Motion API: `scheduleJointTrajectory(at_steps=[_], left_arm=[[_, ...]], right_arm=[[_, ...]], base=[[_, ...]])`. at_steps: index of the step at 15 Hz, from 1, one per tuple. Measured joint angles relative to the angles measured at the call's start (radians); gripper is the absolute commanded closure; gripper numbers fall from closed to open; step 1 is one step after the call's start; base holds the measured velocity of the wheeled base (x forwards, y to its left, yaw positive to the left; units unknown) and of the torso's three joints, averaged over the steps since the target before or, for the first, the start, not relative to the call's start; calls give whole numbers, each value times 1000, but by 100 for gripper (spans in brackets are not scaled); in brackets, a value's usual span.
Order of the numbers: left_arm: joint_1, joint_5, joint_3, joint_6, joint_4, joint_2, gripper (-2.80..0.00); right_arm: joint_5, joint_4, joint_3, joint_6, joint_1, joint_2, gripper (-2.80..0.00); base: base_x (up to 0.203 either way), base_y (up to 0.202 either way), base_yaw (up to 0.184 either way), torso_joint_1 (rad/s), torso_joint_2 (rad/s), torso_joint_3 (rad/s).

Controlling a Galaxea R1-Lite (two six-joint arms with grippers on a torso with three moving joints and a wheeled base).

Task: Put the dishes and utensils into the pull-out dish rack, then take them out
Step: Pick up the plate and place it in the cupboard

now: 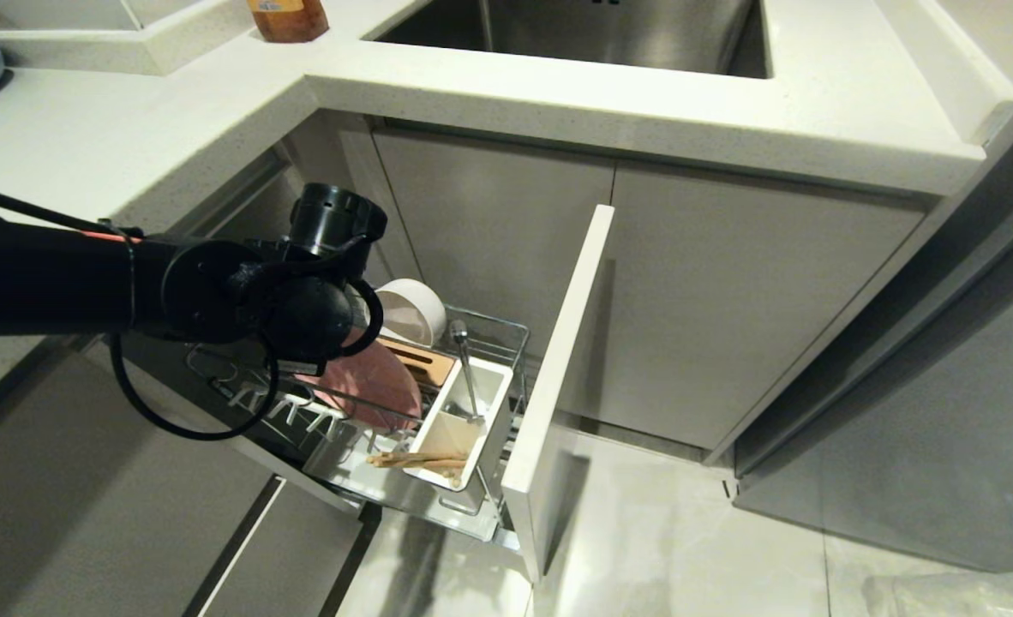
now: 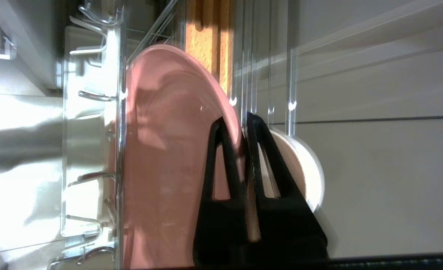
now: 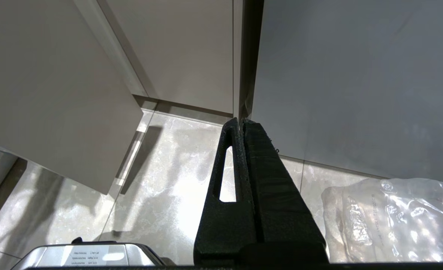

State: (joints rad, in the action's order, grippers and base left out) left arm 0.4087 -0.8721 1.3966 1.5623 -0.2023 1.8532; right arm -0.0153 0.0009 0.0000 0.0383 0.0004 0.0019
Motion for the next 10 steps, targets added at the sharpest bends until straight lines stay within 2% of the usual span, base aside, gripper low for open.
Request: scheduleJointTrajectory(at_steps=[7, 10], left_arm=[[5, -2, 5, -1, -18, -5, -280], [18, -2, 9, -1, -60, -25, -280]], right_arm=[[0, 0, 0, 0, 0, 0, 0], [0, 0, 0, 0, 0, 0, 0]], base=[[0, 0, 0, 0, 0, 0], [0, 0, 0, 0, 0, 0]])
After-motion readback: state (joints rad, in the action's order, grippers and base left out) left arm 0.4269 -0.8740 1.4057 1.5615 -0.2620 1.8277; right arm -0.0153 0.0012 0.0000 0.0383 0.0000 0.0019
